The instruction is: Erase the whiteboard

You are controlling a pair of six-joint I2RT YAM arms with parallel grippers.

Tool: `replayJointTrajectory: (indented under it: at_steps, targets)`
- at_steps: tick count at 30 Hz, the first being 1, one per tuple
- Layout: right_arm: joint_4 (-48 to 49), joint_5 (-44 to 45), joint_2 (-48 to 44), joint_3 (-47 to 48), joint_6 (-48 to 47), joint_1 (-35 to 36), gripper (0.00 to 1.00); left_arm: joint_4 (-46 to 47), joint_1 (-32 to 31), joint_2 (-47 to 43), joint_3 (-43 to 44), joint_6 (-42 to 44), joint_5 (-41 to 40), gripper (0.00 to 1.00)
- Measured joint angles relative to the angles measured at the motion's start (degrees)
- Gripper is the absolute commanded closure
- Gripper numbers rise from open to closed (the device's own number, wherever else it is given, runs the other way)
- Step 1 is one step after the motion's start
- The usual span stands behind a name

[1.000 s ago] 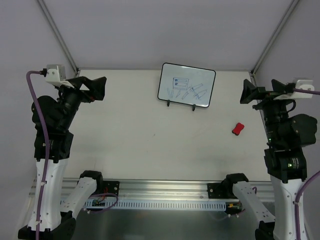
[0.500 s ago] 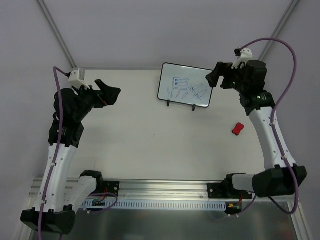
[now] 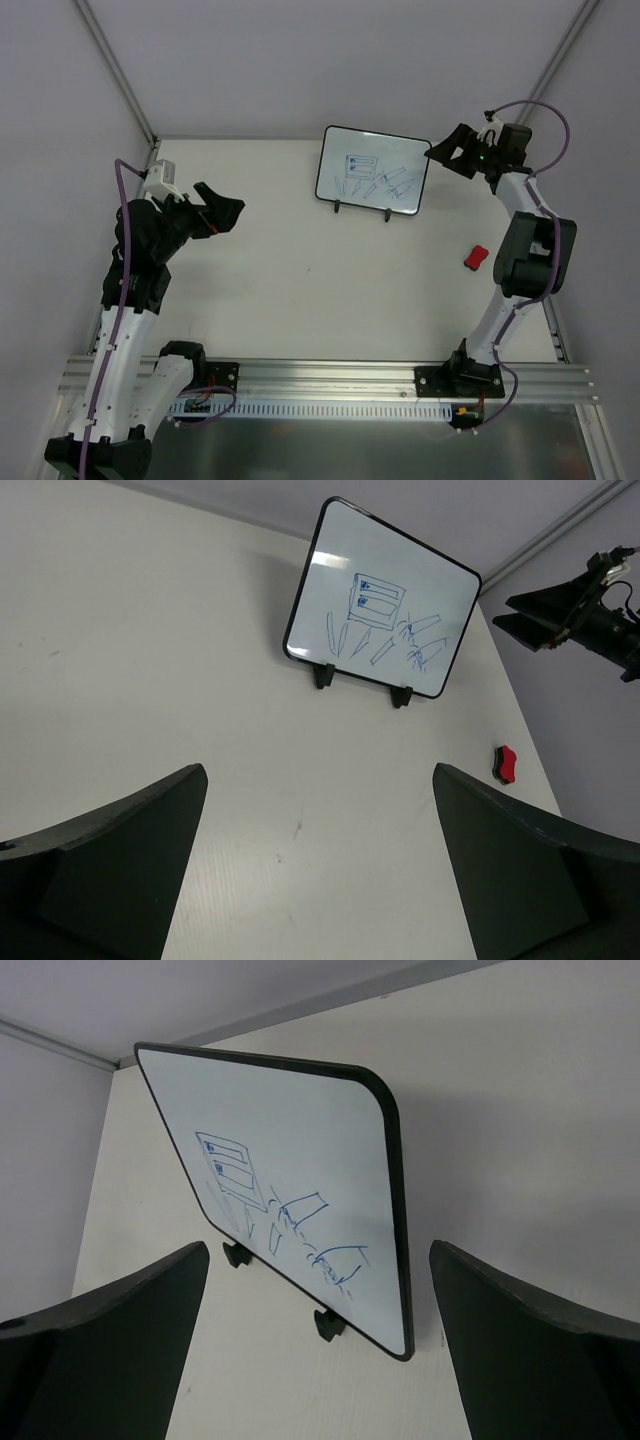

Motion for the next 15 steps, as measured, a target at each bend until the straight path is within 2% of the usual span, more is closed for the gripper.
replayJointTrajectory:
  at_steps: [7,11,15]
  targets:
    - [2.7,-2.3,8.2,4.2,-3.9,0.6,0.08,-0.1,0.0,0.8,-0.1,0.0,0.2,0.01]
    - [3.8,-4.8,13.1,7.7,-4.8,0.7,0.21,-0.1,0.0,2.7,-0.1,0.0,0.3,0.01]
    - [4.4,-7.6,17.0,10.3,-4.8,0.7,0.28,-0.2,0.0,4.8,-0.1,0.0,0.9,0.01]
